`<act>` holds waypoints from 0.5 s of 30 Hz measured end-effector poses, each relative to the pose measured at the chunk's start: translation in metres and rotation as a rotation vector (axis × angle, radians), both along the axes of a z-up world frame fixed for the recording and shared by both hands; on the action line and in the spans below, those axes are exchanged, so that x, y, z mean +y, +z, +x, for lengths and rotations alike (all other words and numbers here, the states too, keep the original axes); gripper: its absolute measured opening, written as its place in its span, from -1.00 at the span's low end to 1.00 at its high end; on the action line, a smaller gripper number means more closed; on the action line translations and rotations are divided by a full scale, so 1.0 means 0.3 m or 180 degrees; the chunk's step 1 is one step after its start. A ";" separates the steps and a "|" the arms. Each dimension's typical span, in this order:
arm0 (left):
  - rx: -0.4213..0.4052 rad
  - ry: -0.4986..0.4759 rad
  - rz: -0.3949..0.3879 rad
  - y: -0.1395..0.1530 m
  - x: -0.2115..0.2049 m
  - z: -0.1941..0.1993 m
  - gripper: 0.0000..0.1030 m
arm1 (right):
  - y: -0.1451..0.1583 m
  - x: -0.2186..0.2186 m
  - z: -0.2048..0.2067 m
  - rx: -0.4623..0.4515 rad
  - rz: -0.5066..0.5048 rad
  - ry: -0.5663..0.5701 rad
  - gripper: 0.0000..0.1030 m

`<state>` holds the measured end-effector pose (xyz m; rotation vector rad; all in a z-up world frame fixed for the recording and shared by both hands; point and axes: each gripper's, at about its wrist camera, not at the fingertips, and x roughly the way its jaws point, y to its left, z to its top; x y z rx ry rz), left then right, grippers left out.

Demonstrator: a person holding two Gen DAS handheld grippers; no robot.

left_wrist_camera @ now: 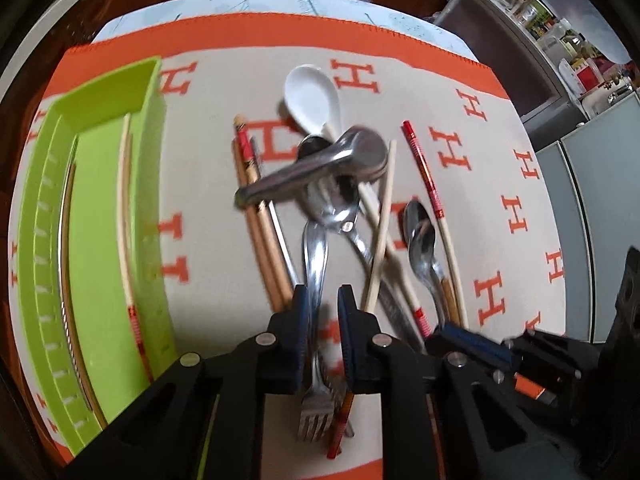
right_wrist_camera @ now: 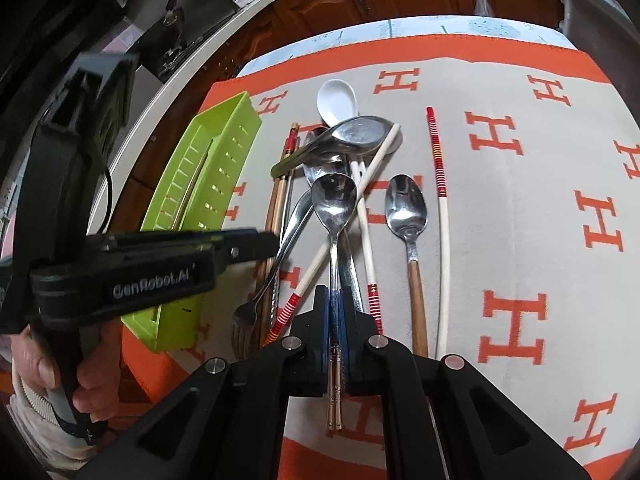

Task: Organize utensils
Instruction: 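Grasp the silver fork with the left gripper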

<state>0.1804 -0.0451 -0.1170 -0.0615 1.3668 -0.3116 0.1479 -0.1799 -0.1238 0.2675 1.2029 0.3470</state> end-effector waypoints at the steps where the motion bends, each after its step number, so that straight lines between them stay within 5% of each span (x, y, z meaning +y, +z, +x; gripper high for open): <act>1: 0.0011 -0.0008 0.0025 -0.003 -0.009 0.010 -0.78 | 0.002 -0.004 -0.004 0.0001 0.0006 -0.0008 -0.92; 15: 0.0282 -0.0126 0.0191 -0.044 0.034 -0.077 -0.78 | 0.037 -0.024 -0.022 -0.0061 0.0091 -0.0010 -0.92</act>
